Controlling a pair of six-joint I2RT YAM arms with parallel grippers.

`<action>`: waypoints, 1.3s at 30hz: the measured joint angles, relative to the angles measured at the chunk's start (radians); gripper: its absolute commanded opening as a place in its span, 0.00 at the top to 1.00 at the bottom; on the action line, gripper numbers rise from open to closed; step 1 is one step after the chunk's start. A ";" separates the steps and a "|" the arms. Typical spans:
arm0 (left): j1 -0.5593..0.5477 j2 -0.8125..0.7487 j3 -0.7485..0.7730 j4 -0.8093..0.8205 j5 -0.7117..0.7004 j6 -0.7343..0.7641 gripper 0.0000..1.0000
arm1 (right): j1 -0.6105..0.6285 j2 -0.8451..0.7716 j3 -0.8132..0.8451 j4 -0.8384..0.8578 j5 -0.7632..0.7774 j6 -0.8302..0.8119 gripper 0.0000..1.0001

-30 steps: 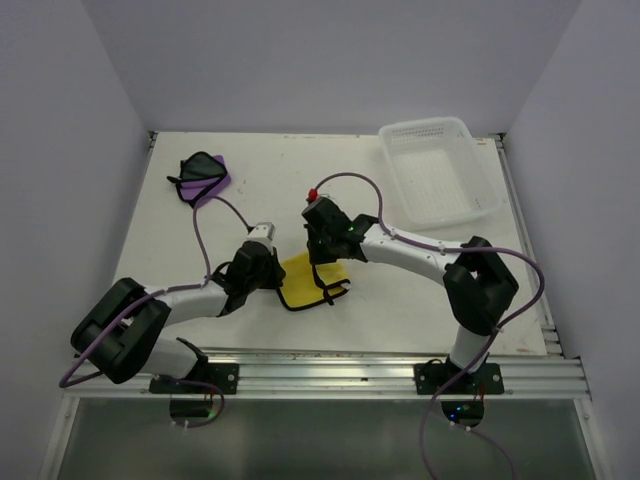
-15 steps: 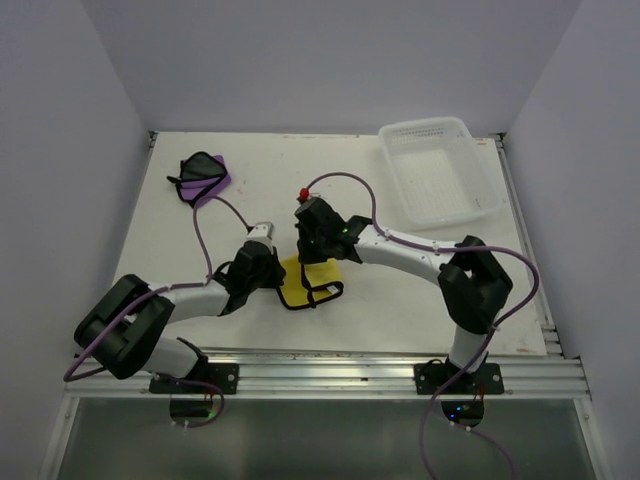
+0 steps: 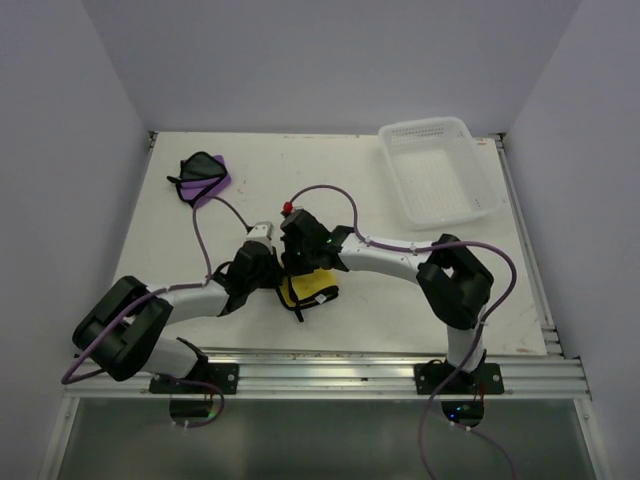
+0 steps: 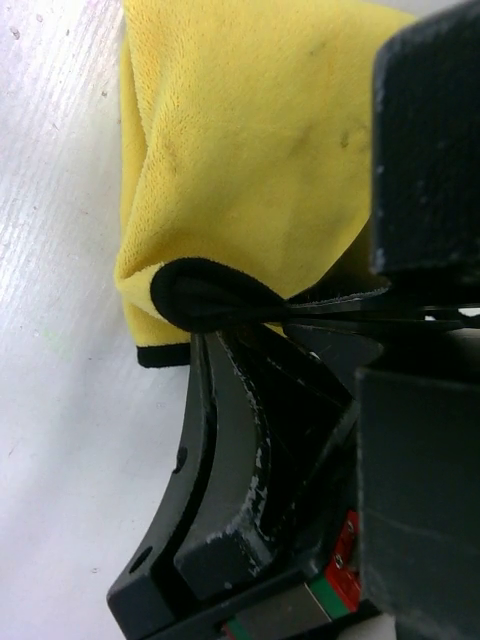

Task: Roll the towels
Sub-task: Fold the towel

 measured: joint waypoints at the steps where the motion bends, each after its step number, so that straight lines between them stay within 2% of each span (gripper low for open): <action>1: 0.000 -0.008 0.000 -0.009 -0.002 0.000 1.00 | 0.000 0.000 0.000 0.001 0.000 0.000 1.00; 16: 0.000 -0.267 0.037 -0.207 -0.109 0.010 1.00 | 0.000 0.026 0.000 0.030 -0.011 0.000 1.00; 22: 0.000 -0.247 0.015 -0.226 -0.130 -0.011 1.00 | 0.000 0.031 0.000 0.038 -0.014 0.000 1.00; 31: 0.000 -0.117 0.000 -0.223 -0.130 -0.045 1.00 | 0.000 0.031 0.000 0.037 -0.018 -0.004 1.00; 39: 0.000 -0.108 0.000 -0.217 -0.131 -0.053 1.00 | 0.007 0.033 0.003 0.035 -0.040 -0.024 1.00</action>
